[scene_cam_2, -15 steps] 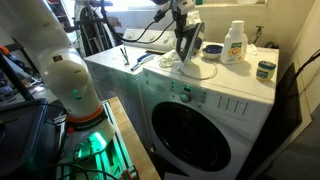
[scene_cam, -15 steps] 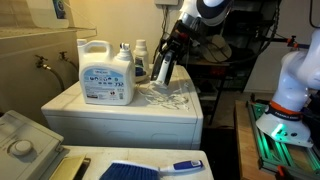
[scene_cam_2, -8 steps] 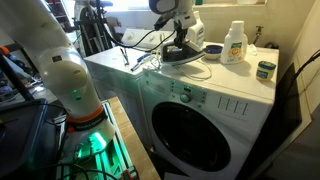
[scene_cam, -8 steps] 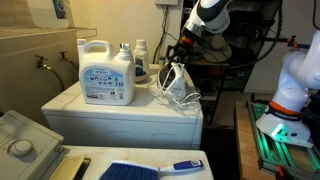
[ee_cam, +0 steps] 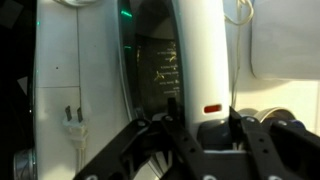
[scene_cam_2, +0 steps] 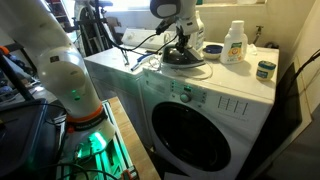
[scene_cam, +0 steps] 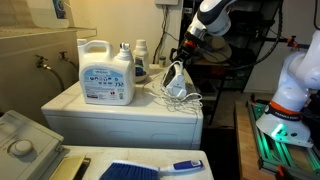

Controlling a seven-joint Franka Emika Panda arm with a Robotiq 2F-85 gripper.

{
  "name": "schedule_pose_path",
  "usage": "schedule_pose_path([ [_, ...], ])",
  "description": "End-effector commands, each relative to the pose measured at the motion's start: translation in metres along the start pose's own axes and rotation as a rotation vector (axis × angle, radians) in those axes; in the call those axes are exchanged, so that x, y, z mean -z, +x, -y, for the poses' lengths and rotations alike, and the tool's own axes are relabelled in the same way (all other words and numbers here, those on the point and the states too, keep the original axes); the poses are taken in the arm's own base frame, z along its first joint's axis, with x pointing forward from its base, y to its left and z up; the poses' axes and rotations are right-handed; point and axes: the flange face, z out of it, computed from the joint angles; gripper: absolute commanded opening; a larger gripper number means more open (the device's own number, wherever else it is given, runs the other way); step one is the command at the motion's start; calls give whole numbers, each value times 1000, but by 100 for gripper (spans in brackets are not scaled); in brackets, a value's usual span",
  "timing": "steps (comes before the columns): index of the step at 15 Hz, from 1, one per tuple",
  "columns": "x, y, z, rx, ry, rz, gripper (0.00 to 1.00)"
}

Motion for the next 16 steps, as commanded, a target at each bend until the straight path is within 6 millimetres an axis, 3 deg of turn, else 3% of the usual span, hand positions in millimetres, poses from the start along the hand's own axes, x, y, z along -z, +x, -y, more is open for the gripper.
schedule_pose_path([
  [1,8,4,-10,-4,17,40,67],
  [3,7,7,-10,-5,25,42,69],
  [7,20,5,0,52,24,13,99],
  [11,47,-12,7,162,-96,-14,100],
  [16,104,-52,15,404,-333,-19,99],
])
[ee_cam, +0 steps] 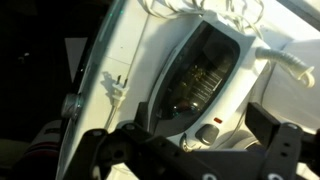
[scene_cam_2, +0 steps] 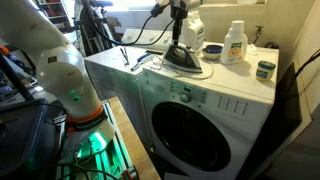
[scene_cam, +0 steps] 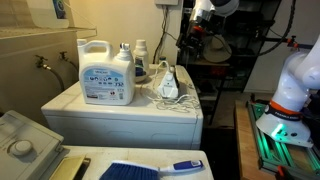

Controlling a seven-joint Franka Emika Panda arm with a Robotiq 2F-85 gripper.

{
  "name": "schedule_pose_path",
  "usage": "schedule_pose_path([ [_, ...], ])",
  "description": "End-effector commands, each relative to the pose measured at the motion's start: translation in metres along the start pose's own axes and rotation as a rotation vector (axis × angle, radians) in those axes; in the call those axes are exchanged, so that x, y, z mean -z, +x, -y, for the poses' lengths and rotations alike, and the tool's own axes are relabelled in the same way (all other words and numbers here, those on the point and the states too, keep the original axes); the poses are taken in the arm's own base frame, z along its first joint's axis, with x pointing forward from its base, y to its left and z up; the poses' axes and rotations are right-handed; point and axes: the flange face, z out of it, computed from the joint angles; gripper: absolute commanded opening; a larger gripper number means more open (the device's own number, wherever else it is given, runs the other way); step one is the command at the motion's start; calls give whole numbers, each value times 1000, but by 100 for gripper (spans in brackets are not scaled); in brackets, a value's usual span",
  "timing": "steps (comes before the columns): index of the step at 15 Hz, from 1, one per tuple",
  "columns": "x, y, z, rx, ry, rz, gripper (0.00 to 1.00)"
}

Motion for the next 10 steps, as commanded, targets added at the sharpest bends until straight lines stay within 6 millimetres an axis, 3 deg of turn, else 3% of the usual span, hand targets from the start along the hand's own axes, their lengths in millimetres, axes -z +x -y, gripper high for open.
schedule_pose_path([
  [1,46,-28,-1,117,-168,-17,100],
  [7,96,-63,18,305,-419,-168,100],
  [10,110,-71,33,307,-373,-297,100],
])
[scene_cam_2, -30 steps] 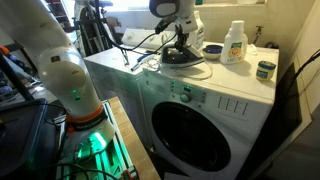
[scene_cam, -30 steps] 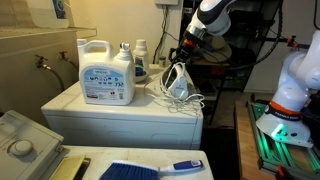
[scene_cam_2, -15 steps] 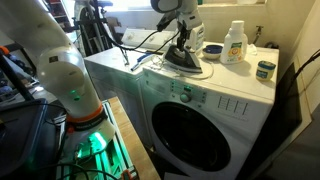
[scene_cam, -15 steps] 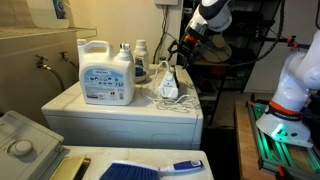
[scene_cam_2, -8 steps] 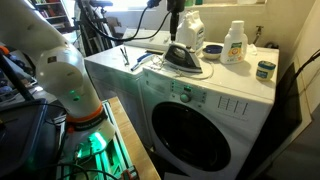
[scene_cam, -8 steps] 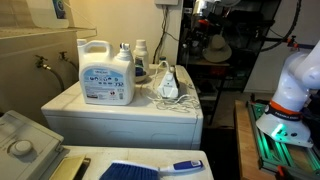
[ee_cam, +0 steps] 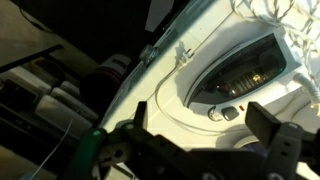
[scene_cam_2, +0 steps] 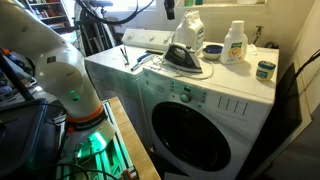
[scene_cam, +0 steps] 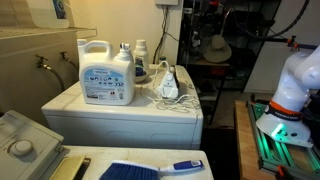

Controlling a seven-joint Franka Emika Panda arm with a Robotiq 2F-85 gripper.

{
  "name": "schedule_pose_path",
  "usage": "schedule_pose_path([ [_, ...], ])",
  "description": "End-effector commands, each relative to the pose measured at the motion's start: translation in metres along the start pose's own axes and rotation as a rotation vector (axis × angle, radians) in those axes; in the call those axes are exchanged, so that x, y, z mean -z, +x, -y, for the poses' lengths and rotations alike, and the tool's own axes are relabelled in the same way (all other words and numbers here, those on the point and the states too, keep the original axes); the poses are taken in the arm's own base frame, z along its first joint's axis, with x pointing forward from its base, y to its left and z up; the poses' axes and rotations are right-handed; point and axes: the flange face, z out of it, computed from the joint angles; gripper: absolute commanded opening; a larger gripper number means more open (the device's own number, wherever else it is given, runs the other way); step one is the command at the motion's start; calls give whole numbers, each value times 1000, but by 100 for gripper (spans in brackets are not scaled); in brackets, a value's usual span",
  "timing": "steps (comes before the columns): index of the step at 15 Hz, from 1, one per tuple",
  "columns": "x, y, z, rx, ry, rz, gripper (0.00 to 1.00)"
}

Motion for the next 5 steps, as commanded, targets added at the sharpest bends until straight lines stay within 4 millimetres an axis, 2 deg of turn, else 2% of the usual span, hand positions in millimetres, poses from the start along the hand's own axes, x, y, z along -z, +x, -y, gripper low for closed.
schedule_pose_path([
  [1,20,-1,3,-32,32,-114,100],
  [2,13,0,6,-7,19,-63,100],
  [5,15,0,8,-6,23,-72,100],
])
